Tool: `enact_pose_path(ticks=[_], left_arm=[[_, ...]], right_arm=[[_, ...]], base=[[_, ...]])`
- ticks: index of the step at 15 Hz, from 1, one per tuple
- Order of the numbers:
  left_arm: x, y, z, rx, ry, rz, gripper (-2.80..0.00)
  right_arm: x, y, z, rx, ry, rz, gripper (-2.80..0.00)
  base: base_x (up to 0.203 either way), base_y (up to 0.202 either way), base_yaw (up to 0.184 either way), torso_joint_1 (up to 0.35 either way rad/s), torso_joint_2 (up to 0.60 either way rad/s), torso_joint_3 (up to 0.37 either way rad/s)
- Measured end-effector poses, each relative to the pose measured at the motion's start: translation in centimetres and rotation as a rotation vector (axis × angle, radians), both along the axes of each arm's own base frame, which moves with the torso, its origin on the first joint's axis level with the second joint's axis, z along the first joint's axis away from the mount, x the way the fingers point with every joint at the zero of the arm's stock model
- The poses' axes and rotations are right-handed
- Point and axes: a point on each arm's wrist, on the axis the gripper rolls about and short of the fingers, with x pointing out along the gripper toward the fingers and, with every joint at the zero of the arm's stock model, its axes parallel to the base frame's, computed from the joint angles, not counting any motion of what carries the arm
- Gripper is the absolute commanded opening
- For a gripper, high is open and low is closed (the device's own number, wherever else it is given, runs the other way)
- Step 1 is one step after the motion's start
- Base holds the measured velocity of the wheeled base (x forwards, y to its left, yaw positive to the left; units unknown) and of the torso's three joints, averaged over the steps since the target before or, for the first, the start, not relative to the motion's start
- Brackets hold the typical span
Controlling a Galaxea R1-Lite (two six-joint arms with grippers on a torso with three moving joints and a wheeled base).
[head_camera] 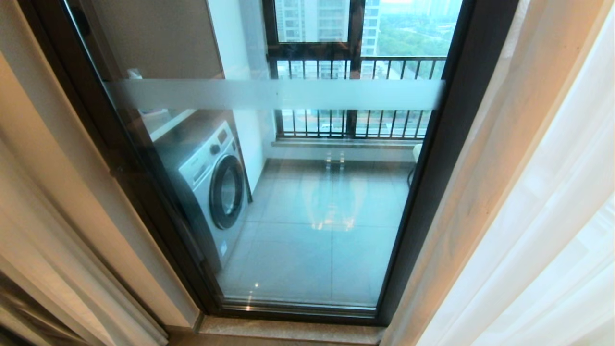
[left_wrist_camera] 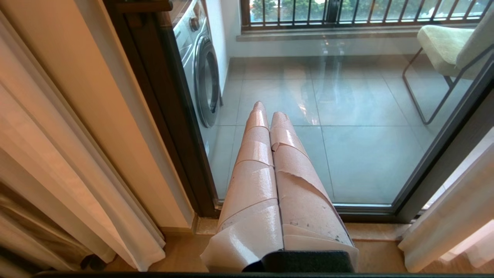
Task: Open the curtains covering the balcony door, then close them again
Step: Pull the inner curtains open on both sides
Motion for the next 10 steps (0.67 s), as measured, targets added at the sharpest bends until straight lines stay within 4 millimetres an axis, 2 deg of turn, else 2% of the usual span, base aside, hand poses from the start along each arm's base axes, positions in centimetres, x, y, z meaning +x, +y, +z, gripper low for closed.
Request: enact_pose_path(ticks=[1, 2, 6, 10], left_arm=[[0.0, 0.0, 0.0, 0.000, 0.000, 0.001, -2.80], [0.0, 0.0, 0.0, 0.000, 0.000, 0.001, -2.80], [0.0, 0.0, 0.0, 0.000, 0.000, 0.000, -2.80], [0.0, 0.0, 0.0, 0.000, 0.000, 0.000, -2.80]], right_arm=[[0.2, 0.0, 1.4, 0.005, -0.003, 0.003, -2.80], [0.6, 0.0, 2.7, 0.015, -0.006, 0.009, 0.00], [3.1, 0.0, 7.1, 0.035, -0.015, 0.052, 0.00], [6.8, 0.2, 10.1, 0.036, -0.037, 0.082, 0.00]], base=[[0.000, 0.000, 0.000, 0.000, 0.00, 0.000], [0.000, 0.000, 0.000, 0.000, 0.00, 0.000], [0.000, 0.000, 0.000, 0.000, 0.00, 0.000], [0.000, 0.000, 0.000, 0.000, 0.00, 0.000]])
